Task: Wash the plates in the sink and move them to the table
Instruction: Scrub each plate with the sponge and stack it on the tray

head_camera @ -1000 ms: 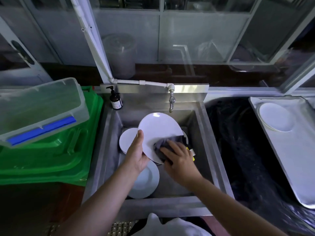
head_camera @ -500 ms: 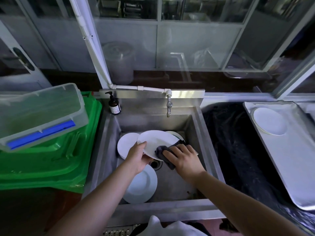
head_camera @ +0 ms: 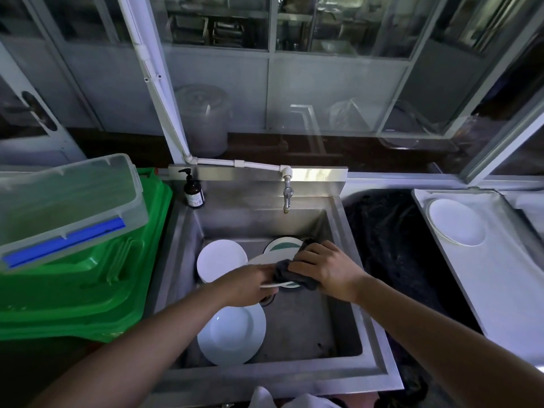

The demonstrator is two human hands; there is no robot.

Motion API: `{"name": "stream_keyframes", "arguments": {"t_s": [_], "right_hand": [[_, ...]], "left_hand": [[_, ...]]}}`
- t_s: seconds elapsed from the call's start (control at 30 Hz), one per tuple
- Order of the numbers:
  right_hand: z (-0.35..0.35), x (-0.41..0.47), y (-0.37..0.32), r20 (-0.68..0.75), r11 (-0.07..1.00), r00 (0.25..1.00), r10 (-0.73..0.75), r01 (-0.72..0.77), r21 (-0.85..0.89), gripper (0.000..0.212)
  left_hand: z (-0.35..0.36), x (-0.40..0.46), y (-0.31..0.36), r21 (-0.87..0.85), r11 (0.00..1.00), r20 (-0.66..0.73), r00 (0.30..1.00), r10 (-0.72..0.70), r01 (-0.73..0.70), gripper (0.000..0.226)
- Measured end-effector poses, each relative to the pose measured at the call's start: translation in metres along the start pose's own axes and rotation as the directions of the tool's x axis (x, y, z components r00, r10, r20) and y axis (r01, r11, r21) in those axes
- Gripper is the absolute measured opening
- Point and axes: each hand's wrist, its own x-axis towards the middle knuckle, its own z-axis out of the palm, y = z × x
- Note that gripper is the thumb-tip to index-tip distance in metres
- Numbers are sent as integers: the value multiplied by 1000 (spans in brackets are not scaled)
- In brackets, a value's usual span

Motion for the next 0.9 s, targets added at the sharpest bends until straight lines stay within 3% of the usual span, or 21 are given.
{"name": "stream_keyframes", "arguments": {"t_s": [0.1, 0.17, 0.23, 0.3, 0.37, 0.5, 0.63, 0.9], "right_hand": [[-4, 3, 10, 15, 992, 997, 78, -79, 102, 42], [-8, 6, 20, 18, 963, 985, 170, -170, 207, 52], [-13, 4, 30, -16, 903, 958, 287, -265, 338, 57], [-17, -1, 34, -63, 835, 912, 405, -341, 432, 59], [-13, -2, 28, -92, 800, 866, 491, -407, 441, 61], [21, 13, -5, 12, 735, 816, 578, -528, 425, 64], [34, 33, -34, 66, 658, 743, 667, -628, 416, 63], [49, 45, -70, 75, 776, 882, 465, -447, 445, 64]], "left_hand": [[0, -1, 12, -160, 974, 53, 987, -155, 161, 25], [1, 0, 16, -330, 898, 107, 957, -271, 291, 31], [5, -4, 15, -599, 707, 156, 921, -357, 375, 41], [13, -9, 11, -830, 414, 207, 897, -391, 372, 50], [15, -12, 12, -930, 175, 244, 899, -364, 324, 47], [9, -10, 35, -961, -46, 272, 910, -313, 271, 42], [9, -5, 50, -954, -200, 283, 894, -349, 224, 53], [9, -2, 36, -875, -481, 277, 865, -418, 48, 89]]}}
